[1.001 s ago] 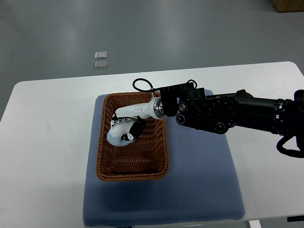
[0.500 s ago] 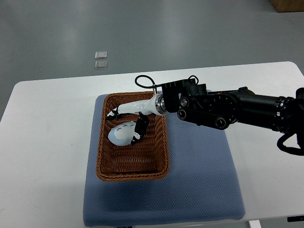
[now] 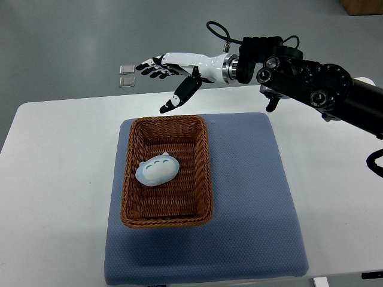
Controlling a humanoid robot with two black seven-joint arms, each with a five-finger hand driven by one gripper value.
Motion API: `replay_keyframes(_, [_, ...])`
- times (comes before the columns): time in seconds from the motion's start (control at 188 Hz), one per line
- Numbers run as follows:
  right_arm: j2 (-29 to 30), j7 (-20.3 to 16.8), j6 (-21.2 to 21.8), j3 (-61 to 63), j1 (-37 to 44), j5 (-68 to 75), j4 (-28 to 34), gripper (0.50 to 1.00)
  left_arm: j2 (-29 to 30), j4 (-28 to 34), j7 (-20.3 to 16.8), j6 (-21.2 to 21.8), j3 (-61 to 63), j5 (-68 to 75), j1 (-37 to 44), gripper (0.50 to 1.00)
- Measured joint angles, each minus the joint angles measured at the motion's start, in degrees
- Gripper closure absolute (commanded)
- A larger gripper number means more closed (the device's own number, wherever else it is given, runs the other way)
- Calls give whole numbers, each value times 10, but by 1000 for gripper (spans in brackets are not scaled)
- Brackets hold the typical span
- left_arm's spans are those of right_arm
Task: Place blue toy in brown basket
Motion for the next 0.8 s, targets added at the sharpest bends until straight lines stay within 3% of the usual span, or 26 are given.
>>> replay_keyframes(0.373, [-2,2,-20,313,-213,196,-34,587,0,-1,0,0,0,0,0,500])
replay_keyframes(0.799, [20,40,-9,364,-297,398,-97,587,0,-1,0,0,1,0,0,500])
